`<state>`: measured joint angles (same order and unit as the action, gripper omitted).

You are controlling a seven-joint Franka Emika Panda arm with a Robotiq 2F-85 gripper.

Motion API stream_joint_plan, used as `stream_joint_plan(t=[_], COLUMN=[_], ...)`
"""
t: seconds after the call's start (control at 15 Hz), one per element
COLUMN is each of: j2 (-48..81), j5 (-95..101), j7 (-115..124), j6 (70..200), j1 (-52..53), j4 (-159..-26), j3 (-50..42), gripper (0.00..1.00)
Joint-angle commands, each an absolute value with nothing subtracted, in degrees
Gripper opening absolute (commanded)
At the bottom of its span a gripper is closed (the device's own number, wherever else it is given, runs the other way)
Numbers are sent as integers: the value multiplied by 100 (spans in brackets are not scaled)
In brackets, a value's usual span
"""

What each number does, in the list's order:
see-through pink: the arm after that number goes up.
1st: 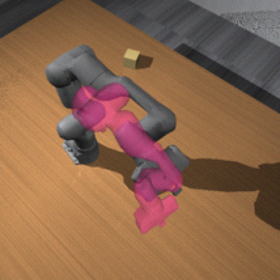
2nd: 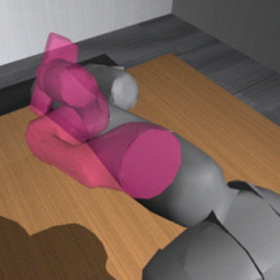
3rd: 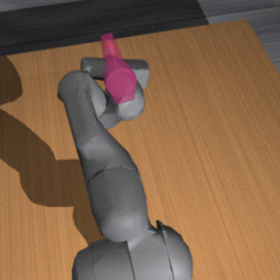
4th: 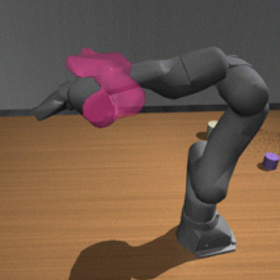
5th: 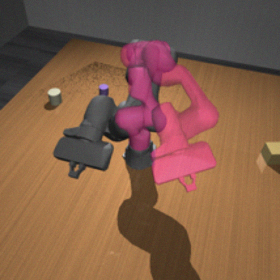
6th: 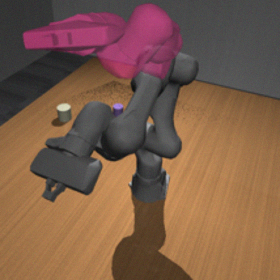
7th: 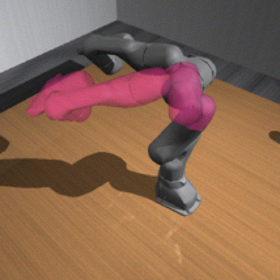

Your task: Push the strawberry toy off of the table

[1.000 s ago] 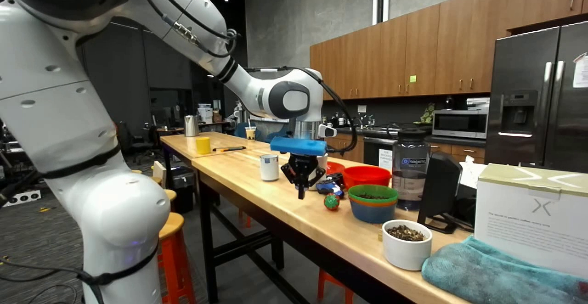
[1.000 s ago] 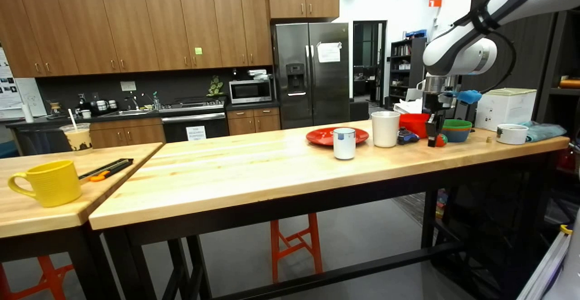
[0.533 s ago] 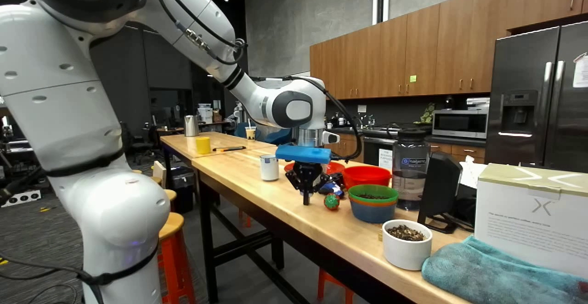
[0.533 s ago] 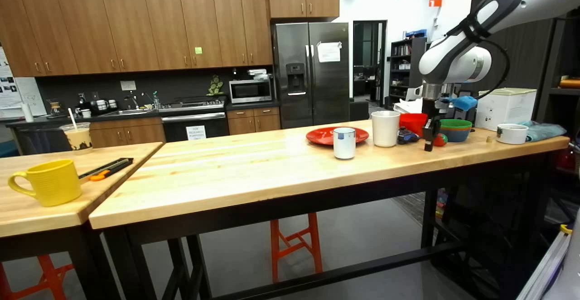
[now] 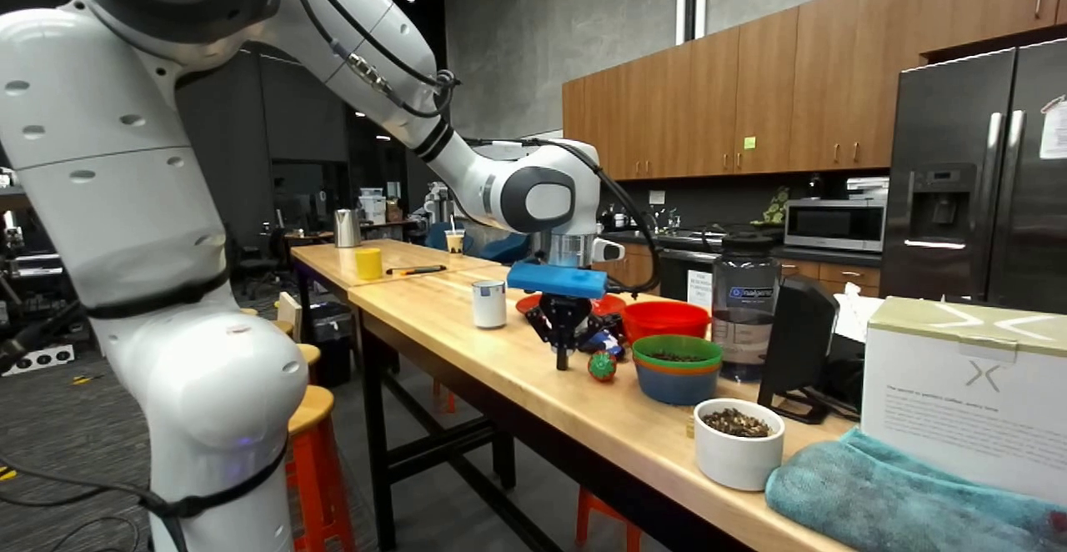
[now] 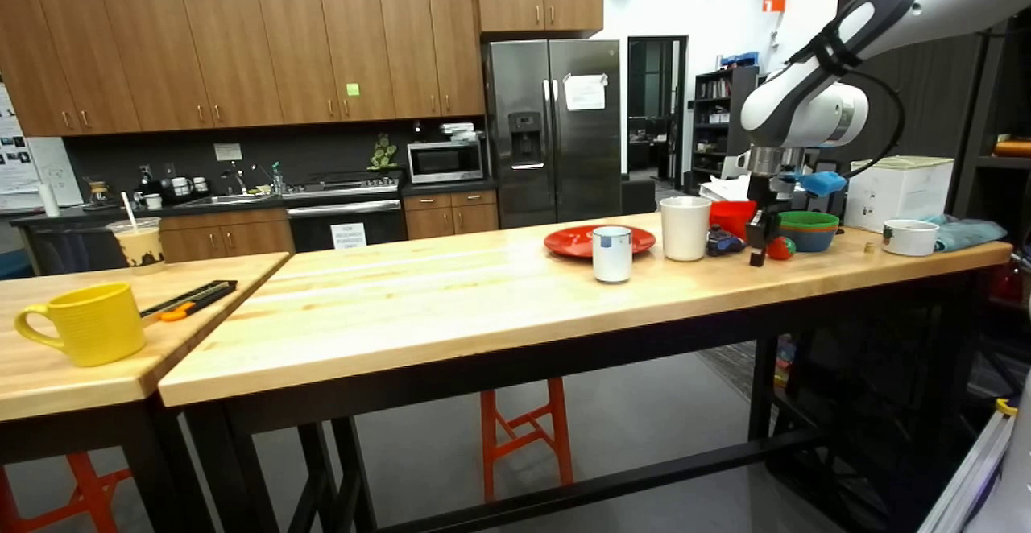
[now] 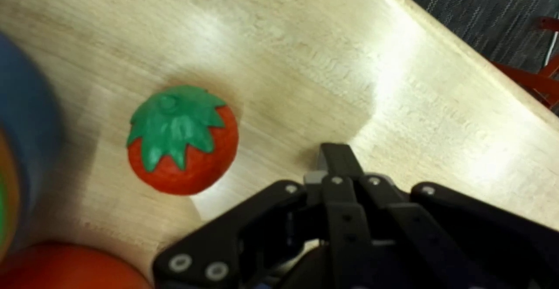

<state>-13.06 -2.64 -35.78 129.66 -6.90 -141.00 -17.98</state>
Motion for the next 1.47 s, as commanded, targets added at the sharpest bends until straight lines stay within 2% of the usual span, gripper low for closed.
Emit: stream_joint_plan(t=[0.0,1.4], j2=[-832,-1010], j5=[-479,452], j7=[-3853,-3623], j6=[13321,13644], j1=[-727,-1324], j4=[-13851,-13549], j3=[-1824,-1796], gripper=[0,0])
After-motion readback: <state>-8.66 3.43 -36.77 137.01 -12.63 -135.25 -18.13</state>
